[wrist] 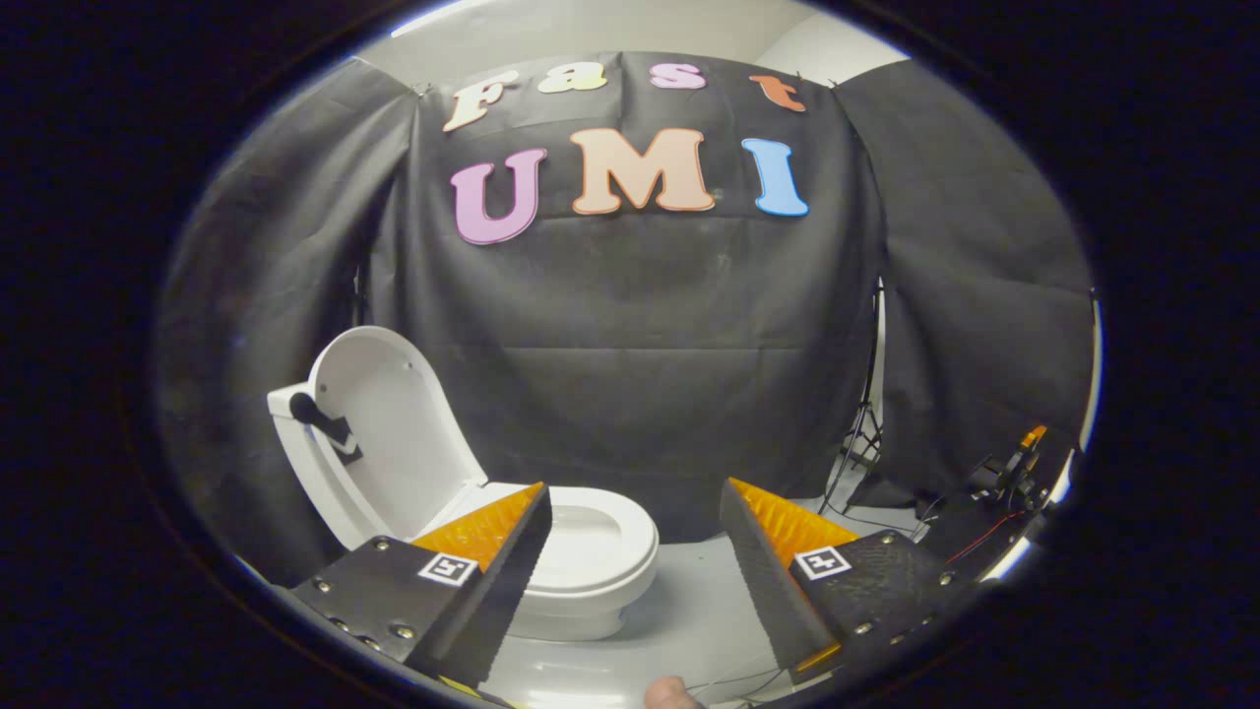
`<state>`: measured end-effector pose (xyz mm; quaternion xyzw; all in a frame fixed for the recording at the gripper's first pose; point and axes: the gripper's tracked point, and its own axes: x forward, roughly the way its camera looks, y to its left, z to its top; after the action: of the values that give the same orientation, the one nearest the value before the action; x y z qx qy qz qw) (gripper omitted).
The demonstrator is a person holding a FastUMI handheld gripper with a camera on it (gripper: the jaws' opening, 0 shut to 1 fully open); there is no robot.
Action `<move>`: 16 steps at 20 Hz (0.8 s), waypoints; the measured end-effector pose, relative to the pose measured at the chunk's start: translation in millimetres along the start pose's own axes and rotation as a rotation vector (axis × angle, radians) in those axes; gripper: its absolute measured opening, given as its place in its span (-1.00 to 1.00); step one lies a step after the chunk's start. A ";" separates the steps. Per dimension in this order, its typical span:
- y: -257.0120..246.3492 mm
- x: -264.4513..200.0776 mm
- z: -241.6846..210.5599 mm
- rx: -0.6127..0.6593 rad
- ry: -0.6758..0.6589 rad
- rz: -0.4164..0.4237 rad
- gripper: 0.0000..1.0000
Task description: Open the toilet lid.
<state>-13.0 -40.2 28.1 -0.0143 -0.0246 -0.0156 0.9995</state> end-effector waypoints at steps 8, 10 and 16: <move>30.1 -17.4 4.6 -0.043 -0.031 0.072 1.00; 29.9 -11.4 5.9 -0.051 -0.028 0.075 1.00; 18.9 -3.0 21.4 -0.002 -0.054 0.049 1.00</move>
<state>-16.4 -20.6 48.7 -0.0161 -0.0513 0.0095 0.9985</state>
